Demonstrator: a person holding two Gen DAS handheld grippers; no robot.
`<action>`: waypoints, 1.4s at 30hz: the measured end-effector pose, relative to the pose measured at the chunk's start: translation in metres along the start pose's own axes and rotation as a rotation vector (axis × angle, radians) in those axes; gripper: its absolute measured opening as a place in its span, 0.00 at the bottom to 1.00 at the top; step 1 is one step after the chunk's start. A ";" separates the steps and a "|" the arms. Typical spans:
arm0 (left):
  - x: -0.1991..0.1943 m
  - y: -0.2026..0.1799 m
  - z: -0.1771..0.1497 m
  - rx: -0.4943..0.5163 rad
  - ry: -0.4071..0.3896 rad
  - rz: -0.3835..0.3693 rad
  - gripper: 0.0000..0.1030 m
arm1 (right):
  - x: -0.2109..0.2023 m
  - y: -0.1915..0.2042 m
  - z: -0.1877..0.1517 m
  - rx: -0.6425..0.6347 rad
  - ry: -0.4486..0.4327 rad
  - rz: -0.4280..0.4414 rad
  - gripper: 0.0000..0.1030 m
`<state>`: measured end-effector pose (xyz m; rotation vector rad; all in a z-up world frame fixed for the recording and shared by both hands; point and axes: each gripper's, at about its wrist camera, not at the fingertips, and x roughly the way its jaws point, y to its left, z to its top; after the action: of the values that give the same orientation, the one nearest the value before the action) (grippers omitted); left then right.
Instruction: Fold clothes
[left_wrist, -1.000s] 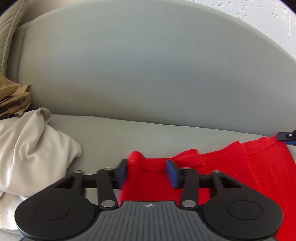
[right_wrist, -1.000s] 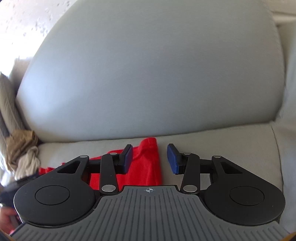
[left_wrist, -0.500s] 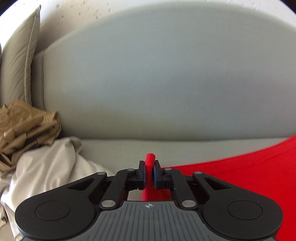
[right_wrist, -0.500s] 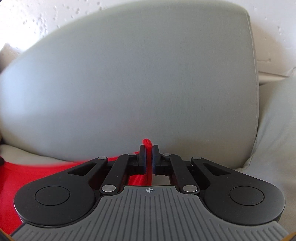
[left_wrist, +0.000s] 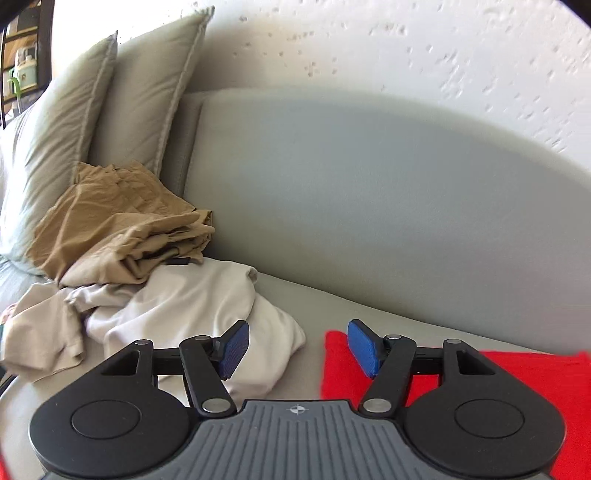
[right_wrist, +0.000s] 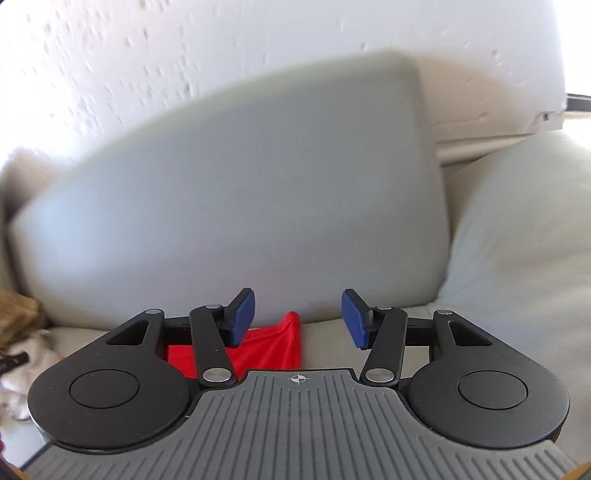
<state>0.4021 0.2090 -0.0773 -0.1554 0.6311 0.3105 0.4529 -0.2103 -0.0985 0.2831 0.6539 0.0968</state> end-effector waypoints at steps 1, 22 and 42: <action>-0.022 0.004 0.001 0.002 0.000 -0.020 0.61 | -0.025 -0.005 0.003 0.003 -0.007 0.011 0.55; -0.256 -0.069 -0.238 0.201 0.227 -0.078 0.52 | -0.242 0.004 -0.192 -0.142 0.351 0.151 0.19; -0.271 -0.071 -0.273 0.258 0.316 -0.088 0.61 | -0.259 0.006 -0.247 -0.259 0.374 -0.049 0.50</action>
<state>0.0677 0.0132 -0.1290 0.0174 0.9676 0.1168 0.0967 -0.1943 -0.1319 -0.0040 1.0081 0.1885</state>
